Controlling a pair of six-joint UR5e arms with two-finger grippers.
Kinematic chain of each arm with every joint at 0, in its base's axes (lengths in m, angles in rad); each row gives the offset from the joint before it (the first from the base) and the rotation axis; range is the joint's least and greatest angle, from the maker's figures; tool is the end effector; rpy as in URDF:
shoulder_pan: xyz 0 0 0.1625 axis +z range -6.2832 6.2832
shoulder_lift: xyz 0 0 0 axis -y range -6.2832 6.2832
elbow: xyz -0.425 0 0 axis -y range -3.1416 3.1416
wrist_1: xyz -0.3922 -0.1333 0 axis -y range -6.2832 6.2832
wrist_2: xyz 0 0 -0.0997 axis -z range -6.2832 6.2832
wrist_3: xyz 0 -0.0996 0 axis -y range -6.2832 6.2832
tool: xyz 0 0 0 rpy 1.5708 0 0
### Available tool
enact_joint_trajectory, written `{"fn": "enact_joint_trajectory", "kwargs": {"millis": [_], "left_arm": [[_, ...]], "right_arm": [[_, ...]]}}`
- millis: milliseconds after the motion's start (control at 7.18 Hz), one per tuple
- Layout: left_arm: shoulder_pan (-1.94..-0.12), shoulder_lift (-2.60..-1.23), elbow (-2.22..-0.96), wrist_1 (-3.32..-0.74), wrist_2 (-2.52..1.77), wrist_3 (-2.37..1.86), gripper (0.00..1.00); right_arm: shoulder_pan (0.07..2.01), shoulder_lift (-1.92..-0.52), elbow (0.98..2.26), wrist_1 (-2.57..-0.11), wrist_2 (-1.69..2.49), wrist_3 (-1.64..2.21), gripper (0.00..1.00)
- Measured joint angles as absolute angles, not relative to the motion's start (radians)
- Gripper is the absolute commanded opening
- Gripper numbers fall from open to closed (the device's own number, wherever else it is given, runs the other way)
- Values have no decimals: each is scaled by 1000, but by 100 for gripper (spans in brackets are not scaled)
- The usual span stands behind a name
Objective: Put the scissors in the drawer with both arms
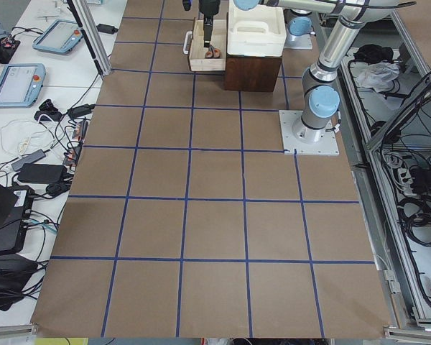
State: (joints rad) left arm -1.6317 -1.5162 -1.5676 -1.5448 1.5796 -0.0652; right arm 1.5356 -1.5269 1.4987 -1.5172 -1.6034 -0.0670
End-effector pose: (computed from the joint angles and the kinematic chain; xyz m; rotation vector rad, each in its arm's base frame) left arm -0.1612 -0.4671 0.5186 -0.0073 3.1353 -0.1320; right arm 0.1121 -0.5121 0.4961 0.0501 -3.1096 -0.0420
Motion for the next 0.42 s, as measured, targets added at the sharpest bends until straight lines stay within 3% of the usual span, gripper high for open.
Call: {"fn": "enact_joint_trajectory", "kwargs": {"millis": [418], "left_arm": [[-1632, -1505, -1569, -1551, 1585, -64, 100]], "right_arm": [[1536, -1525, 1499, -1518, -1604, -68, 100]]}}
